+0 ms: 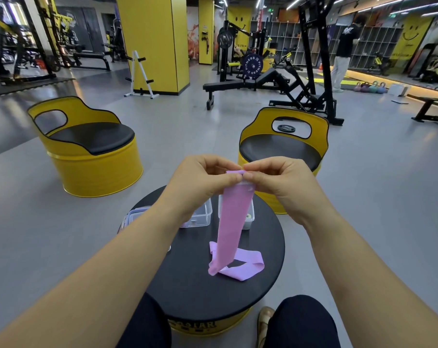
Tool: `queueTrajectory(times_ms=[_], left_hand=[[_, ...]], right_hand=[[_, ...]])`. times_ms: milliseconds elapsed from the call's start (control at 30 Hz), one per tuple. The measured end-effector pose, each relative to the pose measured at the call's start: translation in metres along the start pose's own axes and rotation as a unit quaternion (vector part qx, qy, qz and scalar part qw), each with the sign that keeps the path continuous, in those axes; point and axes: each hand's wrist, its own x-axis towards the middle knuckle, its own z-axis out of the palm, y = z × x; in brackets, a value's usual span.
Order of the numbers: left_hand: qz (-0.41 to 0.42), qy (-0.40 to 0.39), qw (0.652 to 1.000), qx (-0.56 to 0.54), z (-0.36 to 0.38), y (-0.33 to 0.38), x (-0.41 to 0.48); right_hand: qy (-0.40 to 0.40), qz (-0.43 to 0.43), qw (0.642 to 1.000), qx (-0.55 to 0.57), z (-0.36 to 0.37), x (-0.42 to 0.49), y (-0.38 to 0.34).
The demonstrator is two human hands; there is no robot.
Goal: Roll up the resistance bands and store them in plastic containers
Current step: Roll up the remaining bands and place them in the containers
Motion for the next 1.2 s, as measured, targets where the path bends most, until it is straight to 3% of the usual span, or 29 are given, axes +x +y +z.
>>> queueTrajectory(times_ms=[533,933,1200], left_hand=[[0.027,0.028,0.999,-0.025,0.001,-0.007,0.002],[-0.024,-0.001,1.000,-0.017,-0.001,-0.012,0.005],[-0.008,0.030,0.999,-0.023,0.000,-0.018,0.009]], right_hand=[[0.008,0.040,0.999,0.015,0.006,-0.002,0.001],[0.028,0.005,0.999,-0.020,0.004,0.003,0.008],[0.019,0.013,1.000,-0.018,0.005,0.005,0.012]])
